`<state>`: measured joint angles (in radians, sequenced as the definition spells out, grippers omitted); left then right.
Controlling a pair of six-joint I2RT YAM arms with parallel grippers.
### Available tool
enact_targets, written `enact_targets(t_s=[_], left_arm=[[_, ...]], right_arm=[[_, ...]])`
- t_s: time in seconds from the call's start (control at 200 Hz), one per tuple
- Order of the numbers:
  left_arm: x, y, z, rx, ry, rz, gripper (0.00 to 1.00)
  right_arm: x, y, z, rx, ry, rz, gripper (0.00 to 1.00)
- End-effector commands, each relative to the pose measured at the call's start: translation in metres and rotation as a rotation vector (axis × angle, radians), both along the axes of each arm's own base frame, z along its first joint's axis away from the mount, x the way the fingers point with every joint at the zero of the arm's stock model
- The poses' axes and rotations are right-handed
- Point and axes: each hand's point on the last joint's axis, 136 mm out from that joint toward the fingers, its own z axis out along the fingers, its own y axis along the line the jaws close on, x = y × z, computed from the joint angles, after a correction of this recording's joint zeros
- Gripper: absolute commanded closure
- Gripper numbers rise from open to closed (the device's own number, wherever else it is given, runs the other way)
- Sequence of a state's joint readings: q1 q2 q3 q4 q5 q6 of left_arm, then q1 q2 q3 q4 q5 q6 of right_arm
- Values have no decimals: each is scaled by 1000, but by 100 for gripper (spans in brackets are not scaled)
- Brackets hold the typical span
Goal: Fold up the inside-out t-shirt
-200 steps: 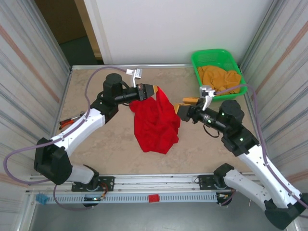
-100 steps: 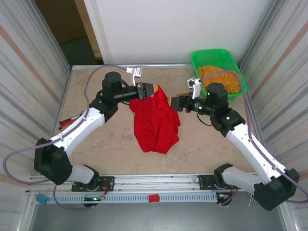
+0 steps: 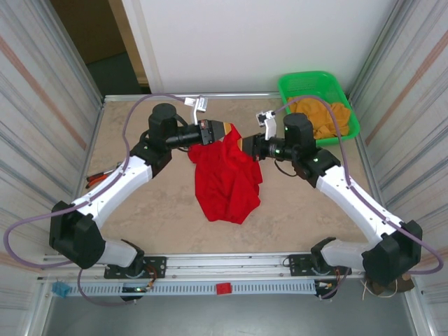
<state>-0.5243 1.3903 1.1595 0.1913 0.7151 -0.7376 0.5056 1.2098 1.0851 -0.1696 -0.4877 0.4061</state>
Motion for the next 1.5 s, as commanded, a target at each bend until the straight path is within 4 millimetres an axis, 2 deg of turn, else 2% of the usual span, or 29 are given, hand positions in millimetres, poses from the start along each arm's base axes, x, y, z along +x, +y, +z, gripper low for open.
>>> enact_targets(t_s=[0.0, 0.08, 0.16, 0.261, 0.406, 0.486, 0.516, 0.616, 0.666, 0.726, 0.802, 0.912, 1.007, 1.197, 1.493], left_arm=[[-10, 8, 25, -33, -53, -30, 100], [-12, 9, 25, -53, -47, -57, 100], [-16, 6, 26, -68, -47, -86, 100], [-18, 2, 30, -109, -41, -128, 100], [-18, -4, 35, -186, -12, -182, 100], [-12, -1, 26, -145, -11, -140, 100], [-9, 2, 16, -97, -2, -97, 100], [-4, 19, -15, 127, -87, 98, 69], [-6, 25, -33, 236, -148, 184, 61], [-10, 31, -53, 334, -188, 272, 55], [-18, 30, -69, 406, -242, 338, 52], [-31, 21, -81, 465, -319, 413, 47], [-40, 7, -83, 466, -361, 425, 43], [-35, -12, -77, 464, -416, 452, 42], [-20, -16, -54, 450, -473, 551, 41]], right_arm=[[22, -46, -8, -110, 2, -219, 100], [35, -83, -30, -212, 57, -380, 100], [35, -94, -31, -220, 62, -424, 100], [27, -79, -23, -180, 58, -376, 100], [15, -44, -15, -157, 45, -280, 100], [11, -35, -8, -159, 41, -257, 100], [11, -34, -5, -159, 37, -254, 100], [9, -37, 8, -147, 19, -258, 100], [7, -36, 14, -135, 15, -250, 100], [5, -35, 18, -124, 16, -241, 100], [3, -34, 21, -111, 18, -235, 100], [0, -33, 19, -107, 26, -231, 100], [-3, -33, 18, -107, 30, -227, 100], [-12, -24, 11, -105, 47, -198, 100], [-21, -13, -3, -113, 62, -165, 100]])
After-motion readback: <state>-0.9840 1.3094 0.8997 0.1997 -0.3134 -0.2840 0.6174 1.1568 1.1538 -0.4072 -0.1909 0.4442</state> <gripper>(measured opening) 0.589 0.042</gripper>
